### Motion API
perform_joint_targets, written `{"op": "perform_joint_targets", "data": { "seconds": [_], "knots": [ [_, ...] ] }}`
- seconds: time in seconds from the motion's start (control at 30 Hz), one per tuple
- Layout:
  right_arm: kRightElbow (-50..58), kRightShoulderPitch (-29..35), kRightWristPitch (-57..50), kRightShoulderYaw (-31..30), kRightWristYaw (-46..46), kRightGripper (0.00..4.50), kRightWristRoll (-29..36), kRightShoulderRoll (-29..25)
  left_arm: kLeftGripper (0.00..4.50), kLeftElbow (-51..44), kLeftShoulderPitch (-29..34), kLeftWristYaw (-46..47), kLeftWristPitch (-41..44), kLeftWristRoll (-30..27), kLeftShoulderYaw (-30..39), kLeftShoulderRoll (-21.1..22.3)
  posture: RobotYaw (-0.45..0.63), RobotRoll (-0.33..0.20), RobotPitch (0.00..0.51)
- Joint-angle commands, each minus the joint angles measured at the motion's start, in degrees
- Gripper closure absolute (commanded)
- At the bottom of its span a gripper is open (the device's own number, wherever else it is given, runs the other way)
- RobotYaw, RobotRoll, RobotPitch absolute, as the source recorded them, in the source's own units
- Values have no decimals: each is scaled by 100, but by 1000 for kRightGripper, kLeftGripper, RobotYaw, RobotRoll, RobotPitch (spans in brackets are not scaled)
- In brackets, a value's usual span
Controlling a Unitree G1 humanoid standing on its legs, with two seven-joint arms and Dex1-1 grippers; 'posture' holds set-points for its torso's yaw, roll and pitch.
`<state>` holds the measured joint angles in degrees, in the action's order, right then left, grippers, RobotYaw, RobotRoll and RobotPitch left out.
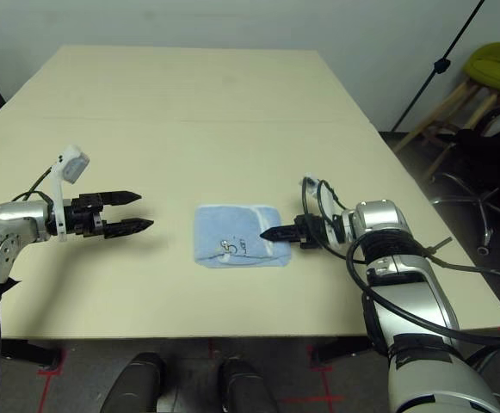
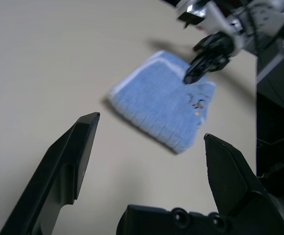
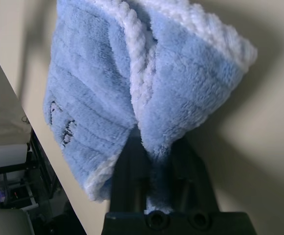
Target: Fold the towel and set it aside.
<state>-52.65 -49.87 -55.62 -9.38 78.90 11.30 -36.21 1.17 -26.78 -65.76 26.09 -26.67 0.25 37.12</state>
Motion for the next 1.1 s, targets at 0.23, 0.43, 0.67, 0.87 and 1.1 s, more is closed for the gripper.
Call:
{"op": "perform_joint_targets", "data": {
  "seconds": [0.23, 0.43, 0.67, 0.87, 1.1],
  "knots": [
    [-132, 90, -272, 264, -161, 4465, 152, 67, 0, 17, 186, -236, -1082, 81, 31, -74, 139, 0, 123],
    [-273, 32, -453, 854, -569, 4465, 436, 111, 0, 176, 78, -260, -1368, 257, -72, -27, 137, 0, 121],
    [-584, -115, -425, 2229, -1664, 4465, 1050, 95, 0, 210, 111, -566, -1587, 378, -202, 78, 128, 0, 120],
    [-453, -31, 408, 3498, -3138, 4465, 1587, 314, 0, 286, 12, -542, -1651, 404, -184, 3, 116, 0, 115],
    [-75, 51, 1914, 4480, -4639, 4465, 2015, 809, 0, 462, -156, -579, -1746, 440, -211, -68, 100, 0, 105]
  ]
}}
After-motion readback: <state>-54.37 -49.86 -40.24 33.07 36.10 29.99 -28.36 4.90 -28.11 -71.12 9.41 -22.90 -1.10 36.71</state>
